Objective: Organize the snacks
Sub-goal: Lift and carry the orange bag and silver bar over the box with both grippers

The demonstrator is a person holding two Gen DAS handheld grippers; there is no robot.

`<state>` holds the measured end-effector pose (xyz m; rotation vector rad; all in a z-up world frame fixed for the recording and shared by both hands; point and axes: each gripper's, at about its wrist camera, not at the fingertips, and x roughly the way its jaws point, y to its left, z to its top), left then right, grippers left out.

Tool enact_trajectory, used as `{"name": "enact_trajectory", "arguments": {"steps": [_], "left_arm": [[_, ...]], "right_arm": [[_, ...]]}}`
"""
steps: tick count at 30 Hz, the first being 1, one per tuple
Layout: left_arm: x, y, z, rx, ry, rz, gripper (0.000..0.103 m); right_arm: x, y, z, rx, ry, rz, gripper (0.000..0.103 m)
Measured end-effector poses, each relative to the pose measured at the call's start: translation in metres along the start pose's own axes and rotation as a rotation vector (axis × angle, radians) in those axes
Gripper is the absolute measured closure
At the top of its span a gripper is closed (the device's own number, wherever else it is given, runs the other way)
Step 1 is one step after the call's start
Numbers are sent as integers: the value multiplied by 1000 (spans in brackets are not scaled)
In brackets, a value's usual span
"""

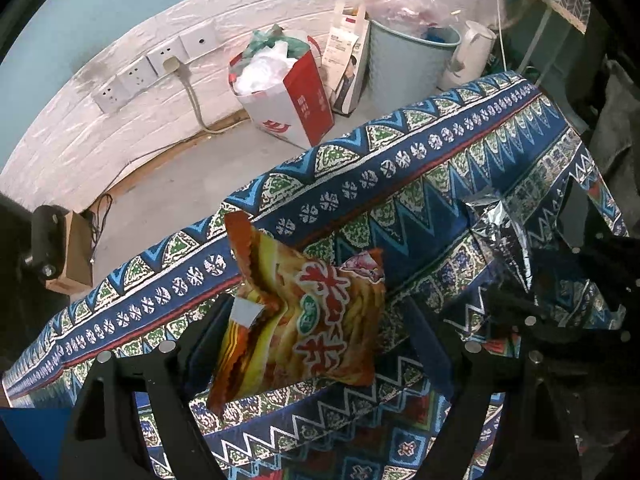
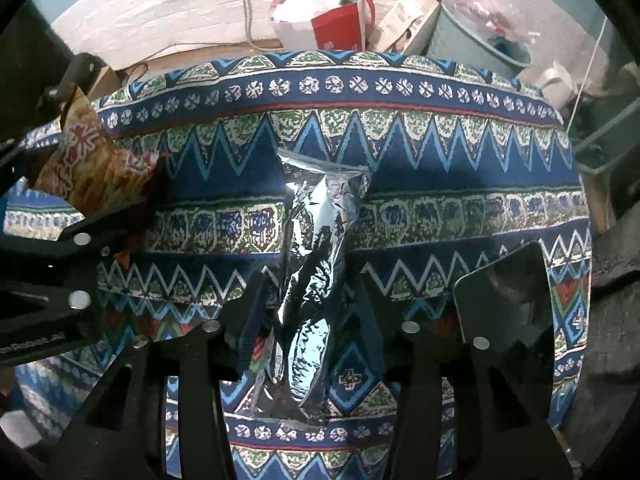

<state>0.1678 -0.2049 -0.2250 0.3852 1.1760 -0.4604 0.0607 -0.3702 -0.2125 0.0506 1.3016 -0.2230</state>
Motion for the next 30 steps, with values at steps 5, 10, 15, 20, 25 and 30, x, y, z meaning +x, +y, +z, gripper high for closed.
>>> {"name": "enact_trajectory", "arguments": {"steps": [5,10,15,20,25,30], "left_arm": [[1,3,-5,3,-3,-4,44],[-7,4,-17,21,-21,1,53],[-14,11,-29,5,-11,8,55],[-34,20,-42,-13,-30,29,56],[-58,30,-55,-54,-48,44,56],[-79,36,-66,-78,-61,61,56]], "right_arm": [[-2,8,0,-18,-16,-16,76],[-4,14,-4,-37,-24,-20,78],[-20,20,-12,-57,-40,-30,78],[-37,23,-12,-82,-62,-37,78],[-56,28,-15,-110,-81,-33,78],[-79,40,-18,-145,-116,-25,78]]}}
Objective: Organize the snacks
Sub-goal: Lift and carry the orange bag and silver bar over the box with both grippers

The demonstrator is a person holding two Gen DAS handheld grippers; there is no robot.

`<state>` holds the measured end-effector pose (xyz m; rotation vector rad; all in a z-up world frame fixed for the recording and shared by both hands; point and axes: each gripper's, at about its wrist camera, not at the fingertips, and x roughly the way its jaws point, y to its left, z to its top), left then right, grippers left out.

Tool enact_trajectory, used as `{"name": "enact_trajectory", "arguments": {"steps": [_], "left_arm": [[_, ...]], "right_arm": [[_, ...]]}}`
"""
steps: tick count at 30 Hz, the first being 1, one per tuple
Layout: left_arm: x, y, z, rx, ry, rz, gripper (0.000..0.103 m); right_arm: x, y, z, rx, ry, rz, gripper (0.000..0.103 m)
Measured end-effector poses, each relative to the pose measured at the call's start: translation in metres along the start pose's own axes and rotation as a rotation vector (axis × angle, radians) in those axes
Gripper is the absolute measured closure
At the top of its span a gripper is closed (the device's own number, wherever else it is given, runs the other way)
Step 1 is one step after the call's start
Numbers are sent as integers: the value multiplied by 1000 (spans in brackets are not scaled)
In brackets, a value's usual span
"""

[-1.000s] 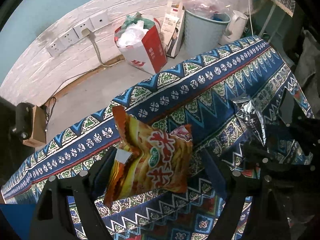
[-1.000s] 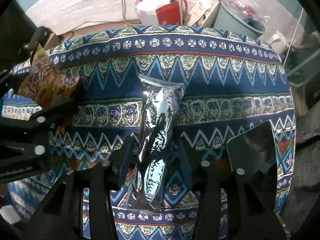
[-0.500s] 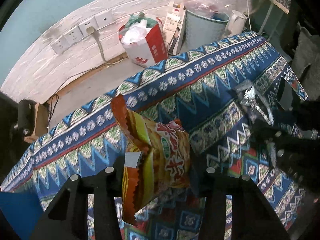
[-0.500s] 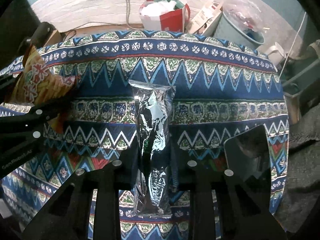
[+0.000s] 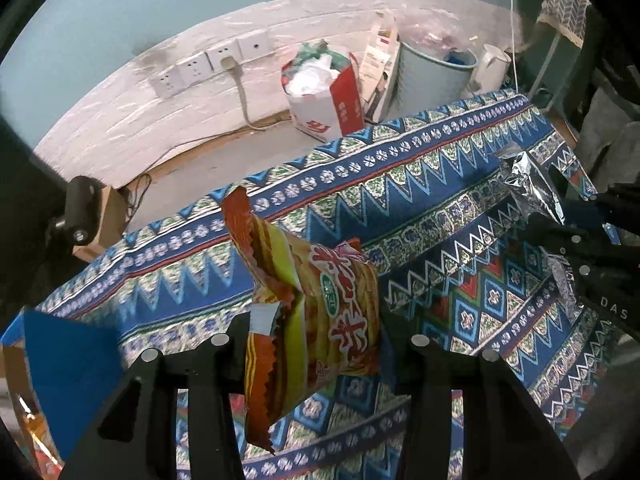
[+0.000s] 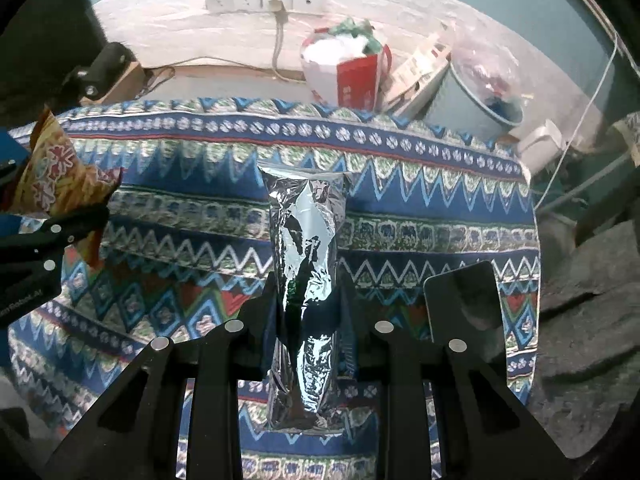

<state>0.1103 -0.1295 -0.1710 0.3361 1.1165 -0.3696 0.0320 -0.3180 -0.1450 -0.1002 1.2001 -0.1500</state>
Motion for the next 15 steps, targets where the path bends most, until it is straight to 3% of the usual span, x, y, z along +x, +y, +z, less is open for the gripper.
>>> {"name": "enact_trajectory", "arguments": {"steps": [7,15], "left_arm": [[-38,3,-14,12,-62,77,56],[-80,18,-39,-34,-105,69,56]], "right_arm": [[-29,12,3,-27,-50,40,78],[-59,25,4,-48,-97,89,78]]}}
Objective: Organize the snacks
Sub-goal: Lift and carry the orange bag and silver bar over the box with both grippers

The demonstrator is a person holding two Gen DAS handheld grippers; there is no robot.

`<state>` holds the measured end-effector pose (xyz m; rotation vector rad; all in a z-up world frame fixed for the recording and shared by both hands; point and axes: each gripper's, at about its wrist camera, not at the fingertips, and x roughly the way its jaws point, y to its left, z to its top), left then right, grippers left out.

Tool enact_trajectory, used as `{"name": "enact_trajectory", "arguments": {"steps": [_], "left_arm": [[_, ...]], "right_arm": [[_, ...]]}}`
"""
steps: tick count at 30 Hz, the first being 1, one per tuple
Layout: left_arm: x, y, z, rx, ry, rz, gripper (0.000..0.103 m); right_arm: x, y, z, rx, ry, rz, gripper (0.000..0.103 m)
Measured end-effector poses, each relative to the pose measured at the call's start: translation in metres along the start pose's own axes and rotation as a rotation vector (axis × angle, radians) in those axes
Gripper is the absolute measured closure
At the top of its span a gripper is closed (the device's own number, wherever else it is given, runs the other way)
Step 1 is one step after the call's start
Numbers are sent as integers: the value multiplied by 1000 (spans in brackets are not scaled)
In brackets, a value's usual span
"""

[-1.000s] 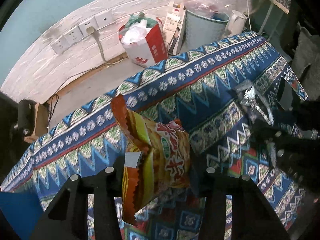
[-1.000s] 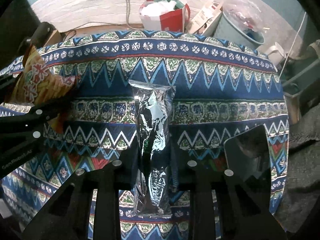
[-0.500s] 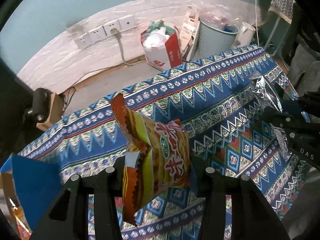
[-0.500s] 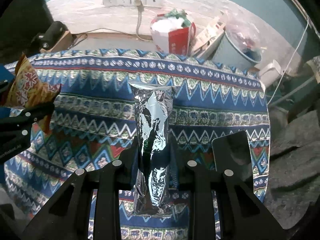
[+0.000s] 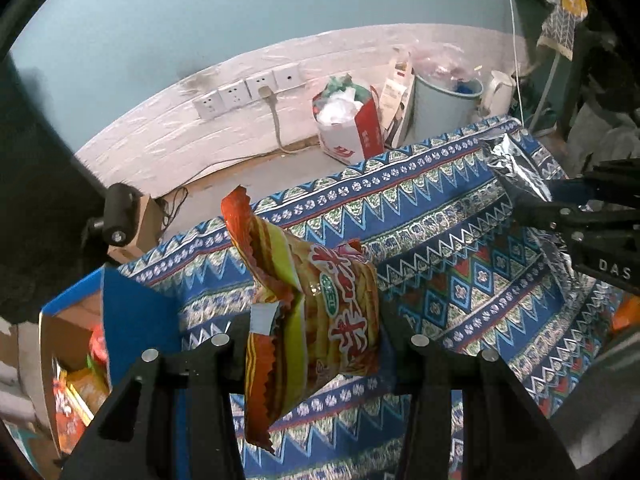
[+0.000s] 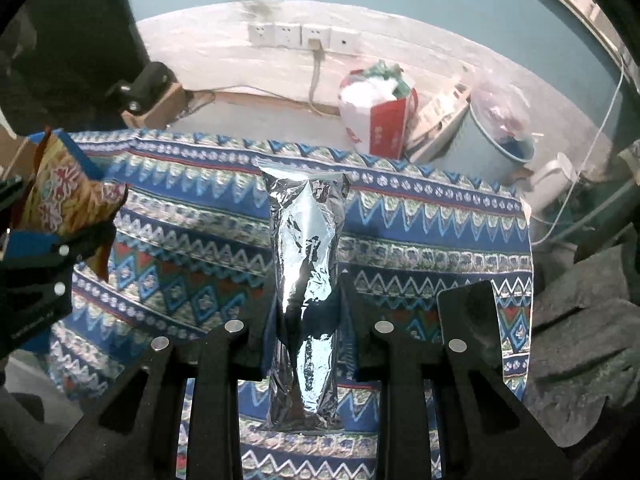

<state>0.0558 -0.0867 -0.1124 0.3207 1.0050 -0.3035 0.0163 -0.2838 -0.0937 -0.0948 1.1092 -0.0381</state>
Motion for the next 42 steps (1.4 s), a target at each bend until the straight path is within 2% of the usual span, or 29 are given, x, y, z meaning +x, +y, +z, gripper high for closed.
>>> {"name": "enact_trajectory", "arguments": {"steps": [18,28,42], "left_arm": [[-66,62,-42,-154,-53,53,56],[-89,108,-63,-240,-81,87,56],[-99,176,-104,-386,-80,135,56]], "right_arm": [[-49,88,19,-142,-94,103,78],[-50,148,37,-218,-103,168,78],[-49,231,60,-321,-102,261,78]]}}
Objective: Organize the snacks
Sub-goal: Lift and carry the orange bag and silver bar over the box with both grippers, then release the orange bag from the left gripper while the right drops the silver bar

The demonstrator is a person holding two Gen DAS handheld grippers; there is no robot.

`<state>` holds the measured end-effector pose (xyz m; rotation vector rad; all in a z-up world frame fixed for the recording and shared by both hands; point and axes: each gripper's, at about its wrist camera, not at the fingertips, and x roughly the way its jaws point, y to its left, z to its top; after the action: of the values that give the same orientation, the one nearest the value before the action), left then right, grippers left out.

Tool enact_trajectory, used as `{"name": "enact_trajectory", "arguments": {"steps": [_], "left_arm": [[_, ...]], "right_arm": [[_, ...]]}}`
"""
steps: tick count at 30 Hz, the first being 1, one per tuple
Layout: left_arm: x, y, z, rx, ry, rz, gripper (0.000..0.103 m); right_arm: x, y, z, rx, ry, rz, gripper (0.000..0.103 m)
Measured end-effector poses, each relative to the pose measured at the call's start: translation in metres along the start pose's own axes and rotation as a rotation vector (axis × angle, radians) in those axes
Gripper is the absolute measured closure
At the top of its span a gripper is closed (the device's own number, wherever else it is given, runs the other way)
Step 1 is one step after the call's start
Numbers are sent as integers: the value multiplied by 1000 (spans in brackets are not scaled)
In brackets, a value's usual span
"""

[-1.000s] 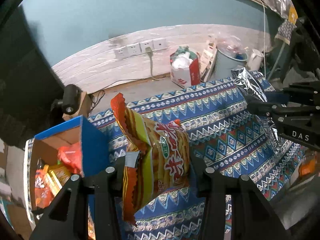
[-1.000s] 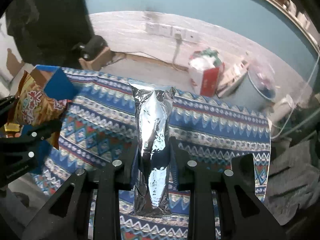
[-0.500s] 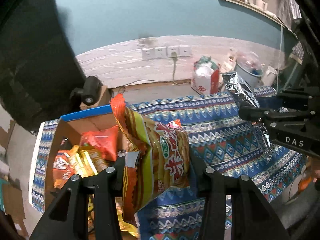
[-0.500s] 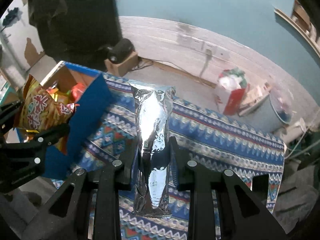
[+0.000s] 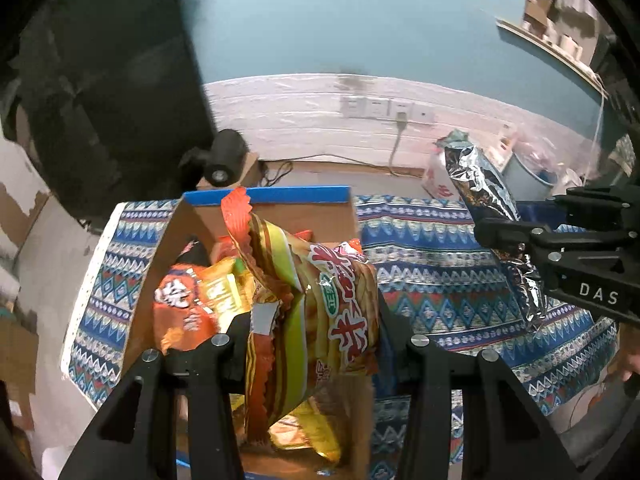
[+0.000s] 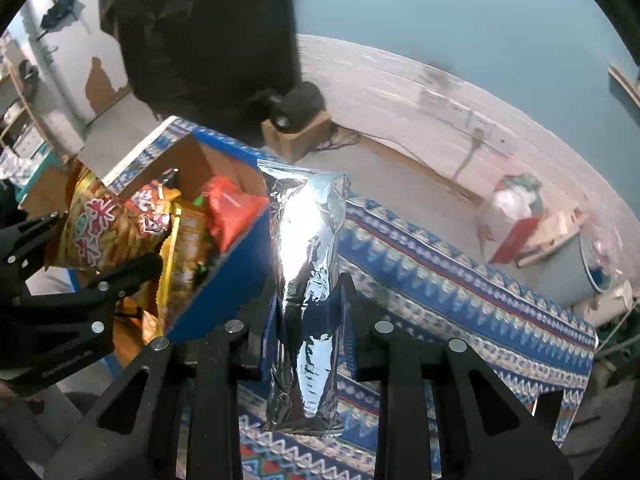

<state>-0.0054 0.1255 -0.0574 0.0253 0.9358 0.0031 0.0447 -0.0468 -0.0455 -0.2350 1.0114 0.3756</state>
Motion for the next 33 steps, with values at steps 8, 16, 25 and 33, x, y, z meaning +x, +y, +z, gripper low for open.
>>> {"name": "enact_trajectory", "arguments": {"steps": [8,16,25,33], "left_arm": [[8,33,-10,-67,15,24,56],[11,53,-12,-106,19,48,56],[17,75,-14,-166,36,52,51],[13,78,-13,-151,28,110,23]], "right_arm": [[14,33,24,-32,4,43,78],[35,65,45,-48,21,90,78],[68,88,66,-32,60,142,78],[89,91,68,-11,110,161,77]]}}
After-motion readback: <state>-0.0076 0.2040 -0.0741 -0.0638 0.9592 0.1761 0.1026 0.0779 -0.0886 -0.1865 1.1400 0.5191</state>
